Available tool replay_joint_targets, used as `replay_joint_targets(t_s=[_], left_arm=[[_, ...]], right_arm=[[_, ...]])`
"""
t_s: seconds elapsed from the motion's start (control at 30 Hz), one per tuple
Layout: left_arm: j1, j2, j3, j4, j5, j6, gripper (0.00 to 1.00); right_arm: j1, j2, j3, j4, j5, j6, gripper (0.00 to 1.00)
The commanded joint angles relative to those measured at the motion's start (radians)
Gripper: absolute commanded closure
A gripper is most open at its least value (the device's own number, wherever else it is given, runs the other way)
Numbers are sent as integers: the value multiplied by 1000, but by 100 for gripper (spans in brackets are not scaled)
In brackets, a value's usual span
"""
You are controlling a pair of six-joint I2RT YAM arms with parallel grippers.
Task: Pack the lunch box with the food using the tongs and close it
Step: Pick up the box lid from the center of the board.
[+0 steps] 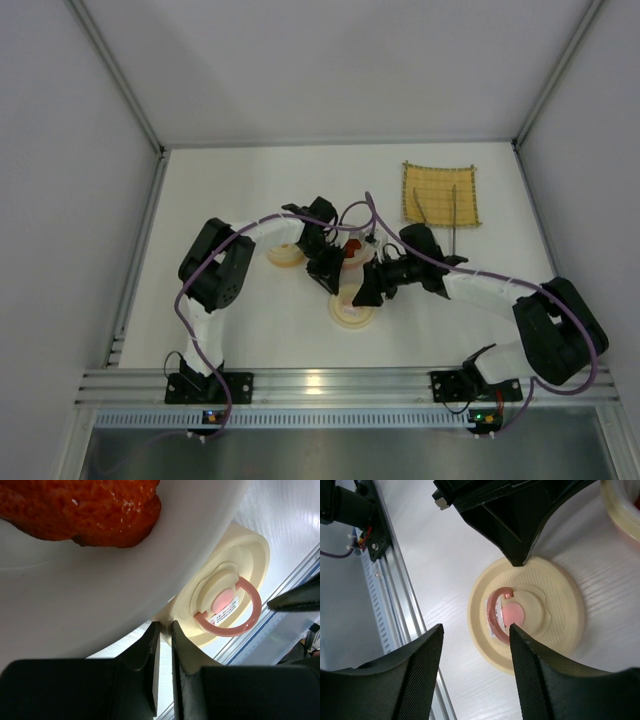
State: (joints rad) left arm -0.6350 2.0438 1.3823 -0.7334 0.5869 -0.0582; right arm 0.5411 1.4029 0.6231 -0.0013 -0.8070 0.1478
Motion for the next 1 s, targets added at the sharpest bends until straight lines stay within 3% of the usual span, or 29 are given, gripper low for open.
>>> replay_joint_targets(t_s=[0.0, 0.13, 0.23, 0.4, 0.63, 0.8, 0.97], left_arm=[[-19, 56, -52, 75, -162, 44, 100], [-19, 43, -51, 71, -154, 47, 99], [-19, 38, -51, 63, -147, 49, 91], [-19, 36, -51, 58, -128, 49, 70], [-19, 39, -40, 51, -111, 73, 53], [-19, 27, -40, 54, -104, 75, 50], [-17, 7, -34, 46, -114, 87, 50]], right_arm=[[13, -65, 47, -80, 69, -139, 44], [14, -81, 53, -83, 107, -198, 33], [28, -81, 63, -71, 146, -212, 29], [39, -87, 110, -135, 173, -284, 28], [109, -110, 141, -295, 198, -534, 30], [215, -120, 129, -304, 261, -579, 31], [235, -96, 119, -275, 298, -577, 32]])
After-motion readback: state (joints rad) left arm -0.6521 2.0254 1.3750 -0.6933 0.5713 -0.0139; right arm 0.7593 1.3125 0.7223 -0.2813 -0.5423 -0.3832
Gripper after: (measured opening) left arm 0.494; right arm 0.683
